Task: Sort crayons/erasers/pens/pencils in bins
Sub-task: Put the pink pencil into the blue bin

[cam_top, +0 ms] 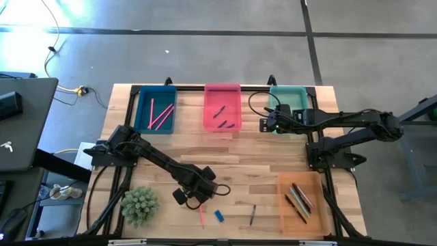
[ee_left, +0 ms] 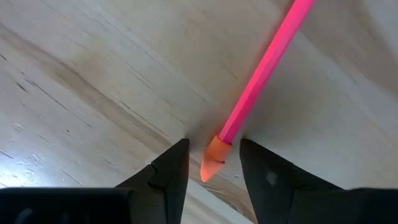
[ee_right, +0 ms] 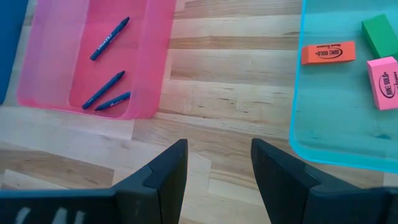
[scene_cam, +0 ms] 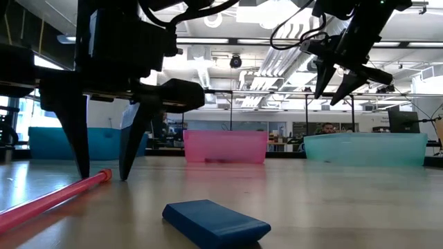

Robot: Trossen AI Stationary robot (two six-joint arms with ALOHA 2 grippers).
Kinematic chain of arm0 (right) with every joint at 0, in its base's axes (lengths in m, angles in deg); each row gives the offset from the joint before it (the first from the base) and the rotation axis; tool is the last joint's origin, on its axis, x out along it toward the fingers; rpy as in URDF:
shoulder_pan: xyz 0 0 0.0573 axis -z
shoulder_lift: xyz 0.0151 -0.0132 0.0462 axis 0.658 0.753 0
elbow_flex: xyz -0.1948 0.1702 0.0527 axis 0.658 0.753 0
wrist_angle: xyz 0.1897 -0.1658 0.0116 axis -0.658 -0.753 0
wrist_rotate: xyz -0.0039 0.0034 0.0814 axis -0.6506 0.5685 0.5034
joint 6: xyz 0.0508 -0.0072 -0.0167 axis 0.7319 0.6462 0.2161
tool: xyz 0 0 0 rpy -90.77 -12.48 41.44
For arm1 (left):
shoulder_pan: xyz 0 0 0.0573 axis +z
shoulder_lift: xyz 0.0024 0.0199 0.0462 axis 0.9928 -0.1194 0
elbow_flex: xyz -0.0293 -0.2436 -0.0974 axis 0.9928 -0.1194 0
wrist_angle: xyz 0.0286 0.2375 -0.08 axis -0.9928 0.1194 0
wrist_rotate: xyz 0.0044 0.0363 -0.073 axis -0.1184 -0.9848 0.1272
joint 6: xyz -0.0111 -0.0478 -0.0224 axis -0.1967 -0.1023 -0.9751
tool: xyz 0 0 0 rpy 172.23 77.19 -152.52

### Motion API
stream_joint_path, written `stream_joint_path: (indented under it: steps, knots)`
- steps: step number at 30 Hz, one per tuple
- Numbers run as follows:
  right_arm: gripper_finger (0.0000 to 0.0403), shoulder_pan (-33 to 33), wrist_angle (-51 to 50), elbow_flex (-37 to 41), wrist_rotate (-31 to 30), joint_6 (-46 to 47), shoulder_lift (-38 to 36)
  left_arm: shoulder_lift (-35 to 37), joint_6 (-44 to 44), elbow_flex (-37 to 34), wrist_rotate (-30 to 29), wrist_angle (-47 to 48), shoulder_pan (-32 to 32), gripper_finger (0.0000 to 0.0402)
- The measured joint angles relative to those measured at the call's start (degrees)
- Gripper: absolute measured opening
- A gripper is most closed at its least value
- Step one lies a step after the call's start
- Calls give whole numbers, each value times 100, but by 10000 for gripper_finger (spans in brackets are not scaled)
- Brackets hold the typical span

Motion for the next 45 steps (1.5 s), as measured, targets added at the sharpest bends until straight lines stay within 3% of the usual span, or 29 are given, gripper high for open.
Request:
stream_joint_path:
  steps: [6,17,29,38,45]
  knots:
    - [170,0,-3,-2,0,-10,0,-3,43,-1,7,17,2,114]
    - [170,0,-46,-2,0,-24,0,-7,-158,-2,30,83,2,10]
    - [170,-37,-75,-2,0,-326,0,156,-469,-41,-25,668,9,12]
    - [170,-37,-160,-2,-2,-387,-2,828,-455,-32,-48,1210,326,10]
    - [170,-37,-179,-2,-2,-467,-2,1759,-768,-30,-117,1379,845,10]
